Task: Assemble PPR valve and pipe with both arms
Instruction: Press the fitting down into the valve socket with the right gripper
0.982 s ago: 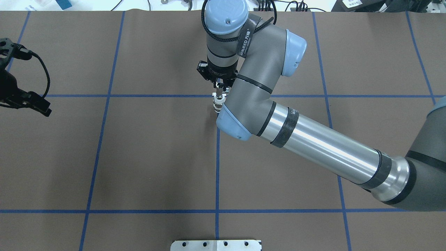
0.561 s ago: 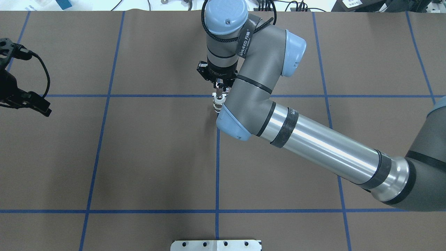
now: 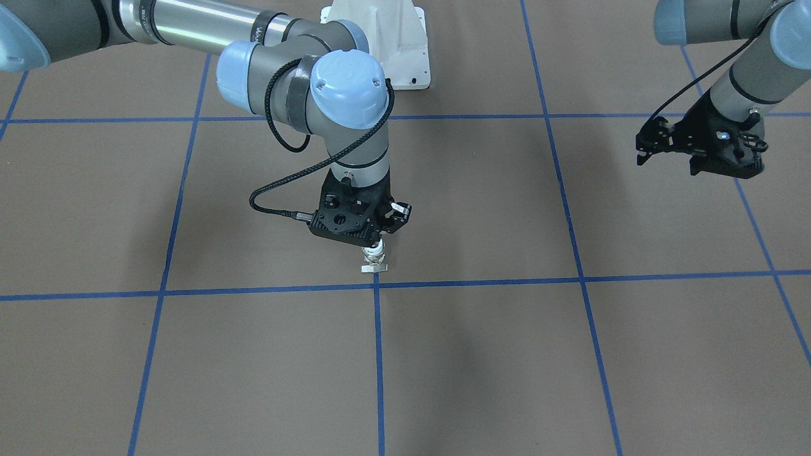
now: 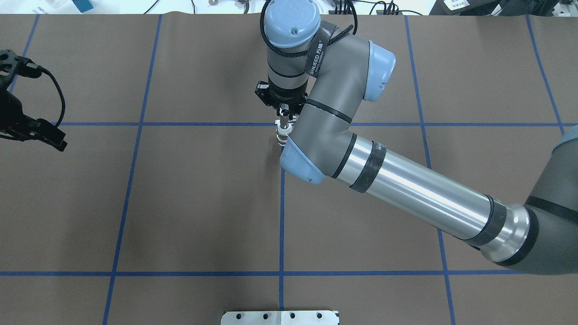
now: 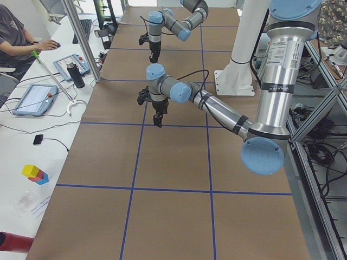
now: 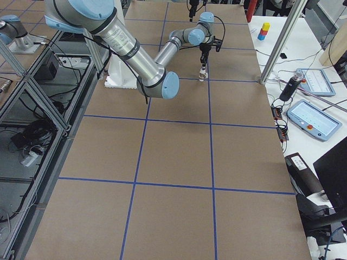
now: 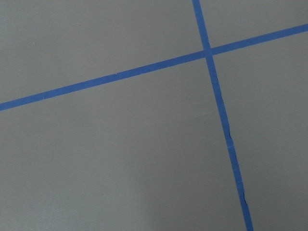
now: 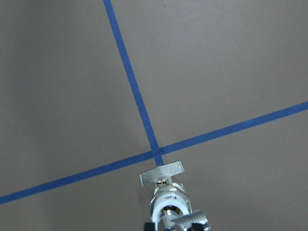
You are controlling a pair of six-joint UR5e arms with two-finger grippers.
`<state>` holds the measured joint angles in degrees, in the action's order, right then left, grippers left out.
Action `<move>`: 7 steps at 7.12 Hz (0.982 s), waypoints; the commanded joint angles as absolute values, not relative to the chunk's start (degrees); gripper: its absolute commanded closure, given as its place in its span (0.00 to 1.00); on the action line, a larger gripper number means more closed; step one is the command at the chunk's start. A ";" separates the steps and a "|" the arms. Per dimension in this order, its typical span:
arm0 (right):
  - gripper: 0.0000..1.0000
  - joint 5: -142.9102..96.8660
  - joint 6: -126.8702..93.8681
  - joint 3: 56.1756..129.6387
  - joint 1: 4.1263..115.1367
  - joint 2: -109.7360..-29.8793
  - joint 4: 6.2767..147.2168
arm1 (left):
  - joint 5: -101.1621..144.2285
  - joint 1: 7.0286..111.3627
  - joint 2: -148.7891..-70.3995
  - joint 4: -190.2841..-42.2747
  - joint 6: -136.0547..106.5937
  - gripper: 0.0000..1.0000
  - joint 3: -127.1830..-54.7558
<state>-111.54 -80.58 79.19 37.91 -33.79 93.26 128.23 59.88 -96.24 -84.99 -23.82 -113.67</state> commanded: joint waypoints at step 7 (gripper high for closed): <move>1.00 -110.92 -80.16 77.61 37.71 -33.31 92.90 | 128.32 59.94 -96.24 -84.99 -23.82 0.00 -113.82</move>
